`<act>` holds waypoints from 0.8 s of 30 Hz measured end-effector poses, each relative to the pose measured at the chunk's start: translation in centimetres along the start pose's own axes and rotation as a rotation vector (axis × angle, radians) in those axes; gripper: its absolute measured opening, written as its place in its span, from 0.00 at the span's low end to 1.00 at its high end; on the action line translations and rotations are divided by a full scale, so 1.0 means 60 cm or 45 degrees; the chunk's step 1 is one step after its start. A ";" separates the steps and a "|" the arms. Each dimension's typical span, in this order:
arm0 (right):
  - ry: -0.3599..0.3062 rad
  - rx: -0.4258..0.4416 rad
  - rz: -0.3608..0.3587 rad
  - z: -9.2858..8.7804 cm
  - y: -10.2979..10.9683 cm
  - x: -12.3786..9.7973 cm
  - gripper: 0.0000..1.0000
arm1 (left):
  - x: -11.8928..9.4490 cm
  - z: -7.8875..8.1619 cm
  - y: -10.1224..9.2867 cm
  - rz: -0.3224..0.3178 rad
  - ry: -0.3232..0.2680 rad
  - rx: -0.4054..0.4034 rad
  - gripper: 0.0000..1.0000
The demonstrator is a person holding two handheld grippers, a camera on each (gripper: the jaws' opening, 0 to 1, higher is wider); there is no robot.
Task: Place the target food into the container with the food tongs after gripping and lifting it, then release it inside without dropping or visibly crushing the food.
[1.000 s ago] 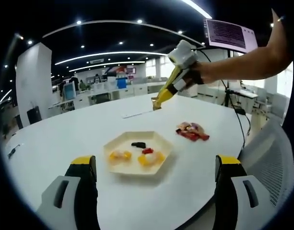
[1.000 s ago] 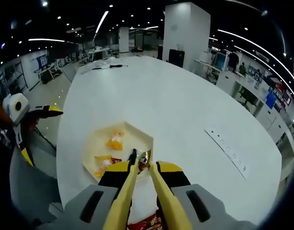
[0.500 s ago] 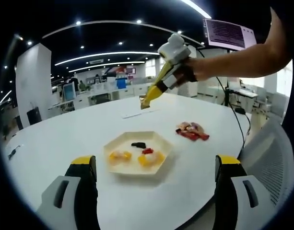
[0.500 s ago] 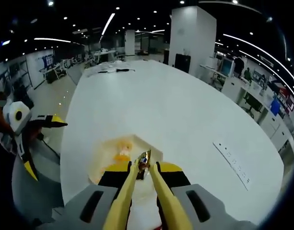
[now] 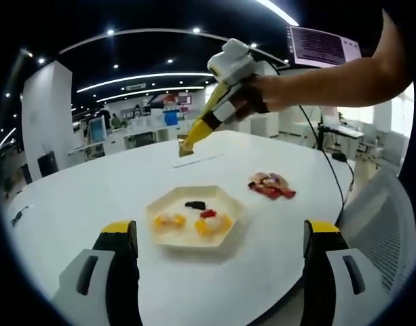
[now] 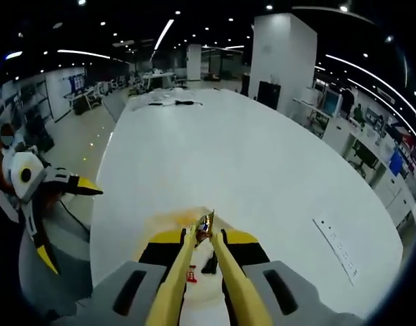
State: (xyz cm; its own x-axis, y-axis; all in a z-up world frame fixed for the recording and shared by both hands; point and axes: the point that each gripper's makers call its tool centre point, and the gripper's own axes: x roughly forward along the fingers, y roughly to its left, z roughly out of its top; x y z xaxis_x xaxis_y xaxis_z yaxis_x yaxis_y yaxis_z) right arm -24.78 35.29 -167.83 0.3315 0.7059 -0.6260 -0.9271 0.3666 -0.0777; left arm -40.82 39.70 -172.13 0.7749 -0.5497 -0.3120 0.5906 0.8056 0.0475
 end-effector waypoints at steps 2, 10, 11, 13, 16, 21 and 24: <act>0.007 -0.010 -0.003 -0.002 0.002 0.004 0.19 | 0.000 0.001 0.000 0.001 -0.002 -0.003 0.97; 0.015 -0.013 0.009 -0.003 0.008 0.010 0.19 | -0.001 0.002 0.000 0.001 -0.004 -0.003 0.96; 0.014 -0.013 0.010 -0.003 0.008 0.011 0.19 | -0.001 0.002 0.000 0.001 -0.005 -0.003 0.96; 0.003 -0.016 0.029 -0.001 0.011 0.013 0.24 | -0.001 0.002 0.000 0.002 -0.004 0.000 0.96; -0.024 -0.028 0.066 0.002 0.016 0.015 0.26 | -0.001 0.002 0.000 0.002 -0.003 0.003 0.96; -0.040 -0.046 0.066 0.002 0.016 0.011 0.27 | -0.001 0.002 0.001 0.003 -0.006 0.002 0.96; -0.049 -0.047 0.064 0.003 0.014 0.008 0.28 | -0.001 0.002 0.000 0.002 -0.005 0.000 0.96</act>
State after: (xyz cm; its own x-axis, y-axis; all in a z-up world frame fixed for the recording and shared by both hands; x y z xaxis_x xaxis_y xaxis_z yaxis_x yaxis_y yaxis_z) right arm -25.34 36.02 -168.08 0.2905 0.7457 -0.5996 -0.9483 0.3082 -0.0762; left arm -40.82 39.72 -171.98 0.7769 -0.5493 -0.3079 0.5893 0.8065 0.0482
